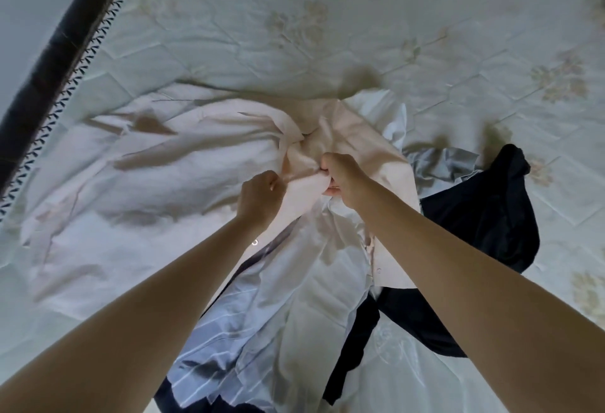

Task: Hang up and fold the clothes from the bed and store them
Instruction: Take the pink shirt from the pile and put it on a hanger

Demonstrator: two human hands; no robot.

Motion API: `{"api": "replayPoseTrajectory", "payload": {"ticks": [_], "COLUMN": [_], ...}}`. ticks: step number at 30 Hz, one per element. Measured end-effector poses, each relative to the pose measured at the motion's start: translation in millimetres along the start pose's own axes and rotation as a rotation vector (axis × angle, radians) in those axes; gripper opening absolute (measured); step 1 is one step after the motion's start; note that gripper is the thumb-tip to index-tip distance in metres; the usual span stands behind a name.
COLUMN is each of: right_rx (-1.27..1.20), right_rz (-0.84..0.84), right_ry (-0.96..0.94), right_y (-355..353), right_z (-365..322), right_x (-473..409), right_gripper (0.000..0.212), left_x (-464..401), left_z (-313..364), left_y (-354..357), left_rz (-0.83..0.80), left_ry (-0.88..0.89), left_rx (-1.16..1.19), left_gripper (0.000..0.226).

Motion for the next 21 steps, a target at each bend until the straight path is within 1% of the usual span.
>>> {"api": "replayPoseTrajectory", "payload": {"ticks": [2,5,10,13,17,20,21], "right_rx": [-0.009,-0.004,-0.062,-0.078,-0.090,-0.114,-0.110], "right_rz": [0.013,0.016,-0.033,-0.053,-0.140,-0.217,-0.221], "right_ry": [-0.031,-0.103,-0.262,-0.364,-0.510,-0.633,-0.671], "right_y": [-3,-6,-12,-16,-20,-21,-22], "right_z": [-16,-43,-87,-110,-137,-155,-159], "right_x": [28,79,175,243,341,414,438], "right_gripper": [0.014,0.012,0.017,0.018,0.024,0.033,0.034], "left_x": [6,18,44,68,107,145,158], "left_z": [18,49,111,154,209,248,259], "left_y": [-20,-54,-134,-191,-268,-322,-339], "left_rz": [0.074,0.174,0.338,0.396,0.490,0.559,0.585], "left_ry": [0.054,0.099,0.170,0.247,0.316,0.388,0.404], "left_rx": [0.062,0.142,0.242,0.293,0.280,0.307,0.311], "left_gripper": [0.031,0.025,0.031,0.024,0.017,0.025,0.024]}}
Point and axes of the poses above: each hand's wrist, its own x-axis away from the middle knuckle, its own y-axis out of the palm, z = x × y, the point moved 5 cm from there along -x, towards the middle knuckle, and after that the axes turned 11 degrees about y, right-handed, at the moved point
